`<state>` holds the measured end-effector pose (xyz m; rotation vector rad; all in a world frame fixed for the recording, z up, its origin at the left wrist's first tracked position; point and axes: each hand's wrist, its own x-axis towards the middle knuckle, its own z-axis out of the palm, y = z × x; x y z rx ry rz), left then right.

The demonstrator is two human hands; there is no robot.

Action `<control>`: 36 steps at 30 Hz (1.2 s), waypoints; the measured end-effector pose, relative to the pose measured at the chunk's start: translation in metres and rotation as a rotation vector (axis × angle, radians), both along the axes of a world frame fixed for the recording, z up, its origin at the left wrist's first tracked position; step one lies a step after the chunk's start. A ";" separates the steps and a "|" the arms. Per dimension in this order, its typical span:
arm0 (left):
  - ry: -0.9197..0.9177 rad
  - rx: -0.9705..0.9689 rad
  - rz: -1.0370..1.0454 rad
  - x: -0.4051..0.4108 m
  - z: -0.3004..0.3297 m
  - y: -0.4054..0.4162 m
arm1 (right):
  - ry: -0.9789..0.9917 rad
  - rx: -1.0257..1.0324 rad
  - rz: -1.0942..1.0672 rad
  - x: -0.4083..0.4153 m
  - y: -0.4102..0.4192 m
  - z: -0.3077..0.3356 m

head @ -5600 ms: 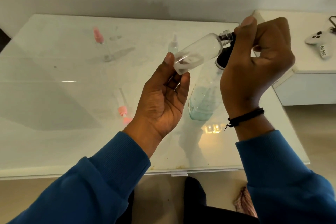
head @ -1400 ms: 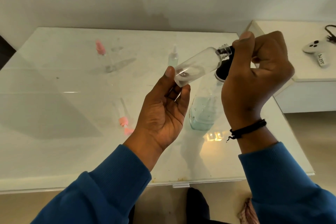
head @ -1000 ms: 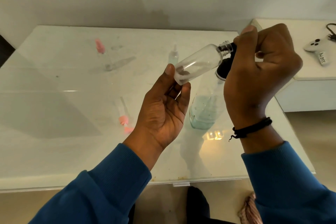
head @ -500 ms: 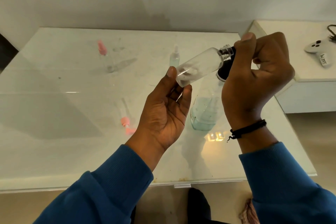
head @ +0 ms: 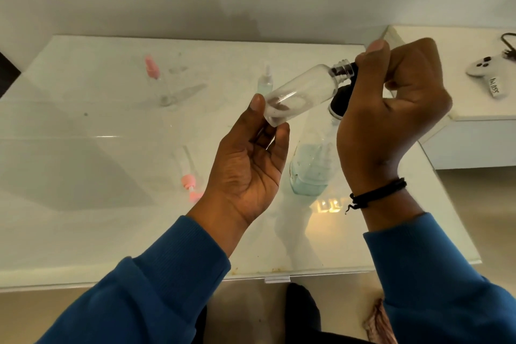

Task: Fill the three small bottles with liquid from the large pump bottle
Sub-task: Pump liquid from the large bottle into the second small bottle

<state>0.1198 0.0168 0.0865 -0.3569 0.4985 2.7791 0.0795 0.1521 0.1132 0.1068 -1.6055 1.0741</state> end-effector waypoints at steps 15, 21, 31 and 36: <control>0.007 0.022 0.001 0.001 0.001 0.000 | -0.003 0.014 -0.013 -0.001 0.003 -0.002; -0.005 0.008 0.007 0.001 0.001 0.001 | 0.000 0.018 -0.012 0.000 0.001 -0.004; -0.006 0.006 -0.001 0.001 0.002 0.001 | -0.006 0.037 -0.047 0.001 0.002 -0.003; 0.004 -0.002 0.001 0.001 0.004 -0.001 | -0.014 0.037 -0.076 -0.001 0.005 0.001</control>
